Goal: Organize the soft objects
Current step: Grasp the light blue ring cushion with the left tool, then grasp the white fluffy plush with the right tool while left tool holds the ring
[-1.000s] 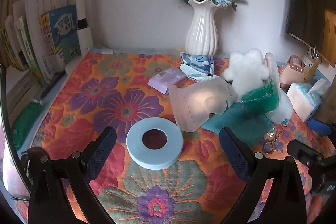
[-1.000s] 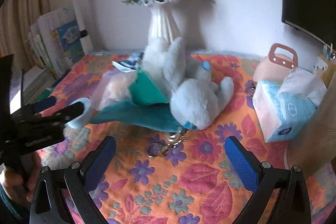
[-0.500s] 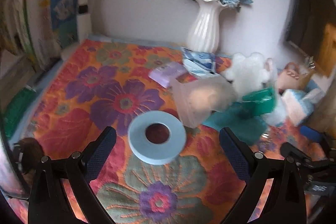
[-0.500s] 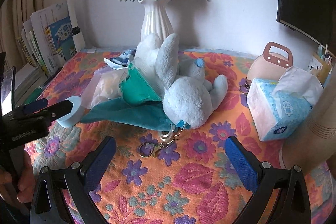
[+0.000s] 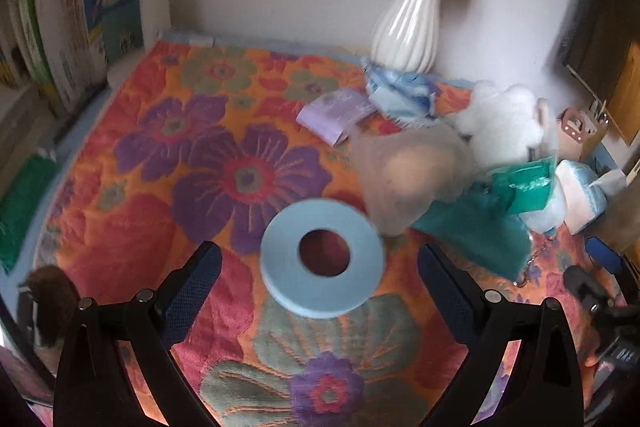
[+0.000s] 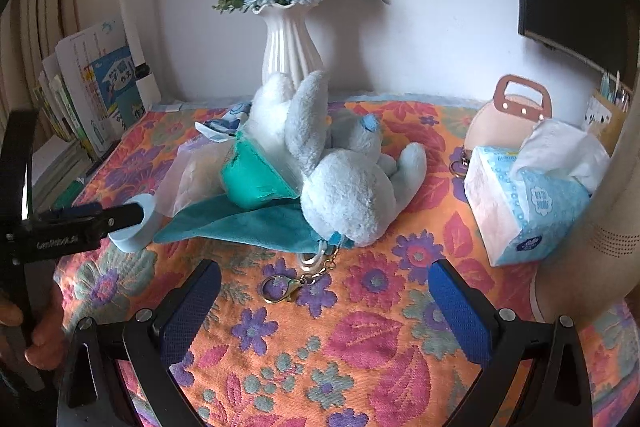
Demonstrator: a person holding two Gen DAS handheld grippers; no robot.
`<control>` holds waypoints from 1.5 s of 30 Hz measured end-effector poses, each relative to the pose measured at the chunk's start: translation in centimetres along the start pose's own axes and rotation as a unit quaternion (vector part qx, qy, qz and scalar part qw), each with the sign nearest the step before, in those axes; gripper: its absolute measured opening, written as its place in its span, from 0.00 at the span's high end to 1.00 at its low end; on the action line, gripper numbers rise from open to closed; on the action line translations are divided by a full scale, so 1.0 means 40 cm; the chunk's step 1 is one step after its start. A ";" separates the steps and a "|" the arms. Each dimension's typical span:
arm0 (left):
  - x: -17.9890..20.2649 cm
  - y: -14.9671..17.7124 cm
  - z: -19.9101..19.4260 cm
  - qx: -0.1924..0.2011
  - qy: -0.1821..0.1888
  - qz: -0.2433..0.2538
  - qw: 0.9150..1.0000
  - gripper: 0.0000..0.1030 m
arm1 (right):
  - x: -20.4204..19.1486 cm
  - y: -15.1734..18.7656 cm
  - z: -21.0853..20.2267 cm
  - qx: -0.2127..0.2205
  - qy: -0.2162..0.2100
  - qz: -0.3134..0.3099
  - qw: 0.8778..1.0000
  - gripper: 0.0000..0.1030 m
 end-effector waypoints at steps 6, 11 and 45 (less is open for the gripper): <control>-0.006 -0.011 0.040 -0.025 0.016 -0.008 1.000 0.07 | 0.026 -0.016 0.001 -0.018 0.004 0.029 0.999 0.00; 0.017 0.000 0.028 -0.009 0.012 0.017 1.000 0.39 | 0.022 -0.084 0.018 -0.047 0.051 0.016 0.997 0.00; 0.046 0.015 -0.059 0.086 0.015 0.056 0.995 0.39 | -0.176 -0.296 0.062 0.020 0.026 -0.142 0.989 0.63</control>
Point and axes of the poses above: each gripper's, at about its wrist camera, not at the fingertips, and z roughly the way its jaws point, x to its right, y to its underside, the point moved 5 cm from there along z, roughly the way its jaws point, and after that the axes turned 12 degrees about -x, right-handed, at the moved point
